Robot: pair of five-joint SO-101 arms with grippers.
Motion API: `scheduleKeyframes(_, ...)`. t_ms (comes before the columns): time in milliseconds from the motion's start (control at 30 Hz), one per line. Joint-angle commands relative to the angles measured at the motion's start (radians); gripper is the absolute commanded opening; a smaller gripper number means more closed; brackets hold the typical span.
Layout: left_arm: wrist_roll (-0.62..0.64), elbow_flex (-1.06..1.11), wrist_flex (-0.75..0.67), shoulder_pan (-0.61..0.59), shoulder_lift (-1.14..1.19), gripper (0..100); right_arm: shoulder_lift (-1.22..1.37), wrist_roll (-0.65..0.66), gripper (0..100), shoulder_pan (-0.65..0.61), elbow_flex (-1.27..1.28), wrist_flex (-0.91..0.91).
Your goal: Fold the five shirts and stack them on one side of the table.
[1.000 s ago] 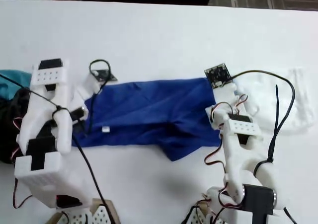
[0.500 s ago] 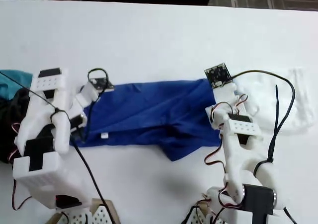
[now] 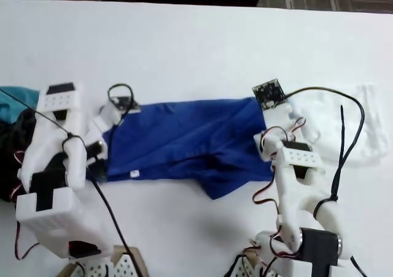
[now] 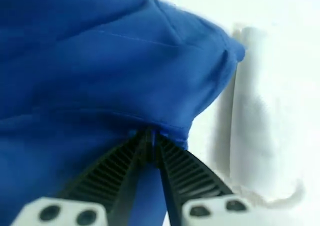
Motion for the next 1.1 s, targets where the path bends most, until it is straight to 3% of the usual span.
scheduleKeyframes(0, -0.006, -0.148, 0.124, -0.006, -0.035, 19, -0.074, -0.006, 5.8, -0.027, -0.104, 0.168)
scheduleKeyframes(133, -0.002, -0.303, 0.132, -0.031, -0.029, 19, -0.151, -0.005, 14.9, -0.071, -0.21, 0.354)
scheduleKeyframes(200, 0.061, -0.381, 0.117, -0.025, -0.023, 19, -0.197, 0.0, 15.8, -0.093, -0.244, 0.444)
scheduleKeyframes(367, 0.43, -0.367, -0.141, 0.129, 0.035, 19, -0.288, 0.005, 15.8, -0.206, -0.244, 0.63)
scheduleKeyframes(467, 0.629, -0.334, -0.302, 0.226, 0.133, 19, -0.314, 0.086, 15.8, -0.295, -0.204, 0.691)
scheduleKeyframes(567, 0.741, -0.334, -0.4, 0.278, 0.238, 19, -0.314, 0.184, 15.8, -0.357, -0.138, 0.702)
scheduleKeyframes(733, 0.756, -0.335, -0.489, 0.295, 0.354, 19, -0.314, 0.227, 15.8, -0.38, -0.043, 0.7)
scheduleKeyframes(933, 0.76, -0.374, -0.497, 0.292, 0.374, 19, -0.312, 0.232, 15.8, -0.375, 0.035, 0.656)
scheduleKeyframes(1067, 0.779, -0.378, -0.514, 0.276, 0.381, 19, -0.312, 0.232, 5.0, -0.372, 0.091, 0.585)
